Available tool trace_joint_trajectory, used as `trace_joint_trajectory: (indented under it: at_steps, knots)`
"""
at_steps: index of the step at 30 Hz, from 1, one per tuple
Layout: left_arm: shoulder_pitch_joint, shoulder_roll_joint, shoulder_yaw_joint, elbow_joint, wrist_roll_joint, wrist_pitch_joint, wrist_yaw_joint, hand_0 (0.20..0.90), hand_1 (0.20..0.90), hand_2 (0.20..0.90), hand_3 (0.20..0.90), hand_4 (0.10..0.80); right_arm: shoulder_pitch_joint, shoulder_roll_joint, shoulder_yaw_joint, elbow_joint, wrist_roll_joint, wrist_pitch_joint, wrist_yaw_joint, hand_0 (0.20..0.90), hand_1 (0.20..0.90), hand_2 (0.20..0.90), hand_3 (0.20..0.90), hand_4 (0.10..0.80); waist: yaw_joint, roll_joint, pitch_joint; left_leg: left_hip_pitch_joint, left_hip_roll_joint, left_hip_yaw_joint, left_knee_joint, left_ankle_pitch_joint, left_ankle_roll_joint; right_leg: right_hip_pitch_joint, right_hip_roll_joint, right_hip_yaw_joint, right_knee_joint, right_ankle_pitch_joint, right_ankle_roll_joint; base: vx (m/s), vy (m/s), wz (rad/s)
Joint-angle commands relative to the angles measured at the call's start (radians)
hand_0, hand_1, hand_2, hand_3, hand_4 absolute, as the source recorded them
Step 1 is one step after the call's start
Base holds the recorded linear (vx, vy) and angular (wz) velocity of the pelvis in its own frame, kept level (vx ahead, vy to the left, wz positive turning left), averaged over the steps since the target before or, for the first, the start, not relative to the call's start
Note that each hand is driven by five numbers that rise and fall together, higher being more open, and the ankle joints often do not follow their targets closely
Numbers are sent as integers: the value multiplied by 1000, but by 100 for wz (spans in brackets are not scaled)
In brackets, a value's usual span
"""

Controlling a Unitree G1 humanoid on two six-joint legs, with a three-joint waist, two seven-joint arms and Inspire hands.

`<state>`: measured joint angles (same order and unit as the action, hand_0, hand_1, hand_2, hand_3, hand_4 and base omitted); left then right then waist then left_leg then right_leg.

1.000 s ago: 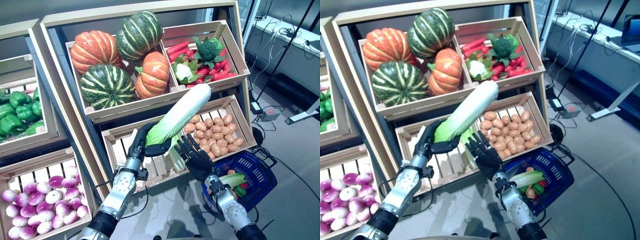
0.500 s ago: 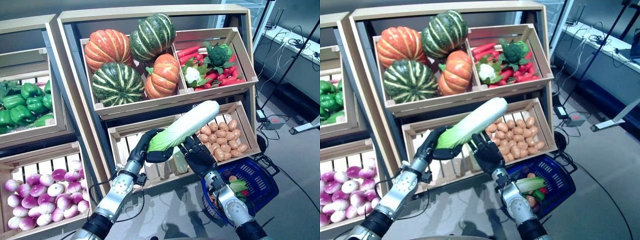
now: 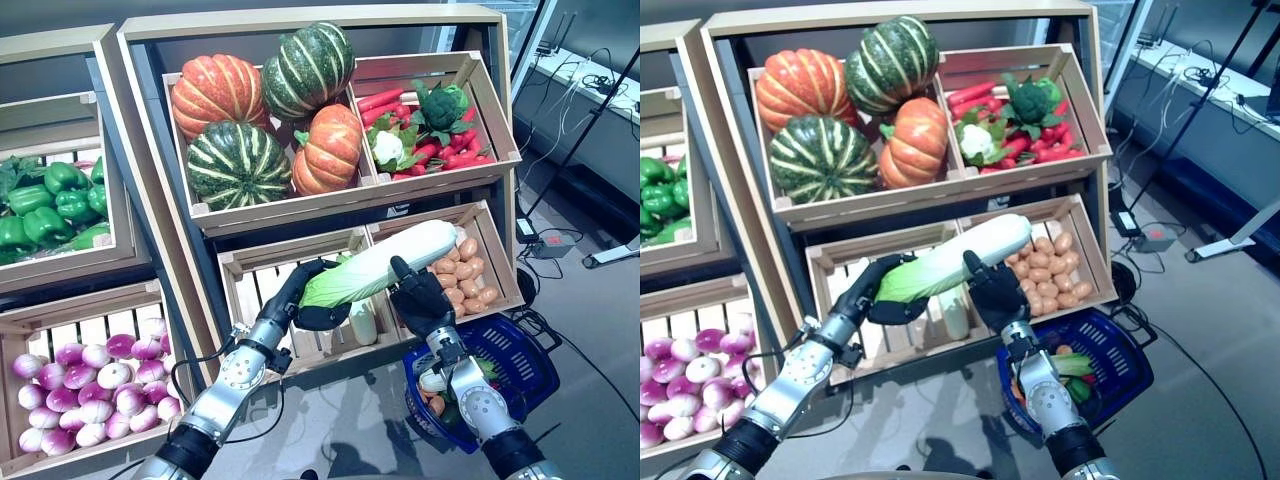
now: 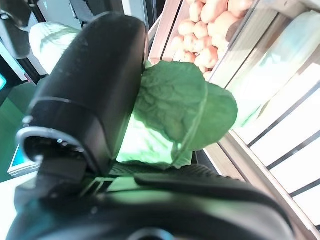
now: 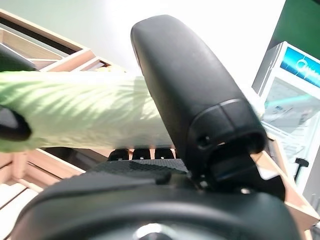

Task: Put vegetables into the basket

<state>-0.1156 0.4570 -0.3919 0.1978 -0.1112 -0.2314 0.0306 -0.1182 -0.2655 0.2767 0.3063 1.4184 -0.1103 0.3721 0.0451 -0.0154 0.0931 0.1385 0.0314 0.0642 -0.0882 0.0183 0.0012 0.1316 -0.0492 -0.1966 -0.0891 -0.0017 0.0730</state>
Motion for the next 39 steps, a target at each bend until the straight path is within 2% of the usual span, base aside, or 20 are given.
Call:
trace_joint_trajectory:
  at_steps: [1, 10, 11, 12, 16, 30, 34, 35, 36, 39]
  knots:
    - [-110, 35, -79, -70, 29, -101, -35, 300, 300, 300, 300, 400, -201, 14, -116, -135, -27, -132, 36, 900, 900, 900, 900, 800, 0, -28, -36, -28, -25, -22, 1, -10, -5, 8, -42, 7, 2, 57, 4, 0, 0, 0]
    - [-110, 24, -116, -66, 13, -99, -60, 300, 300, 300, 300, 400, -220, 16, -136, -128, 32, -138, 57, 900, 900, 900, 900, 800, -1, -27, -34, -30, -24, -21, 1, -12, -4, 4, -42, 13, 2, 58, 5, 0, 0, 0]
    - [-117, 20, -124, -61, 14, -103, -64, 300, 300, 300, 300, 400, -225, 21, -134, -118, 46, -137, 73, 672, 672, 672, 672, 648, -2, -28, -33, -30, -23, -21, 1, -12, -4, 4, -42, 13, 2, 59, 5, 0, 0, 0]
    - [-121, 17, -129, -60, 15, -106, -69, 300, 300, 300, 300, 400, -226, 24, -133, -113, 61, -136, 83, 300, 300, 300, 300, 400, -2, -28, -33, -30, -23, -20, 1, -12, -4, 4, -42, 12, 2, 59, 6, 0, 0, 0]
    - [-137, 2, -155, -69, 19, -96, -73, 300, 300, 300, 300, 400, -237, 45, -128, -102, 139, -124, 125, 300, 300, 300, 300, 400, -2, -26, -34, -29, -22, -20, 1, -12, -4, 5, -43, 11, 2, 58, 6, 0, 0, 0]
    - [-144, 4, -172, -78, 32, -92, -81, 300, 300, 300, 300, 400, -232, 57, -137, -120, 136, -147, 108, 300, 300, 300, 300, 400, -11, -19, -37, -31, -23, -19, 1, -15, -3, 1, -41, 21, 2, 58, 7, 0, 0, 0]
    - [-151, 5, -164, -66, -3, -68, -81, 300, 300, 300, 300, 400, -234, 53, -145, -115, 140, -152, 103, 300, 300, 300, 300, 400, -13, -19, -37, -30, -22, -16, 1, -14, -4, 1, -40, 24, 2, 59, 7, 0, 0, 0]
    - [-150, 3, -163, -61, -4, -64, -82, 472, 472, 472, 472, 515, -235, 54, -147, -114, 135, -155, 96, 300, 300, 300, 300, 400, -14, -19, -37, -30, -21, -15, 1, -14, -4, 0, -40, 24, 2, 59, 7, 0, 0, 0]
    - [-151, 0, -163, -55, 4, -55, -83, 900, 900, 900, 900, 800, -235, 57, -148, -109, 122, -162, 89, 300, 300, 300, 300, 400, -14, -18, -36, -30, -22, -15, 1, -14, -4, 0, -40, 26, 2, 60, 7, 0, 0, 0]
    - [-151, -2, -165, -47, 15, -38, -94, 900, 900, 900, 900, 800, -231, 55, -152, -92, 82, -170, 61, 300, 300, 300, 300, 400, -18, -17, -35, -29, -20, -12, 1, -15, -5, -2, -39, 29, 2, 61, 8, 0, 0, 0]
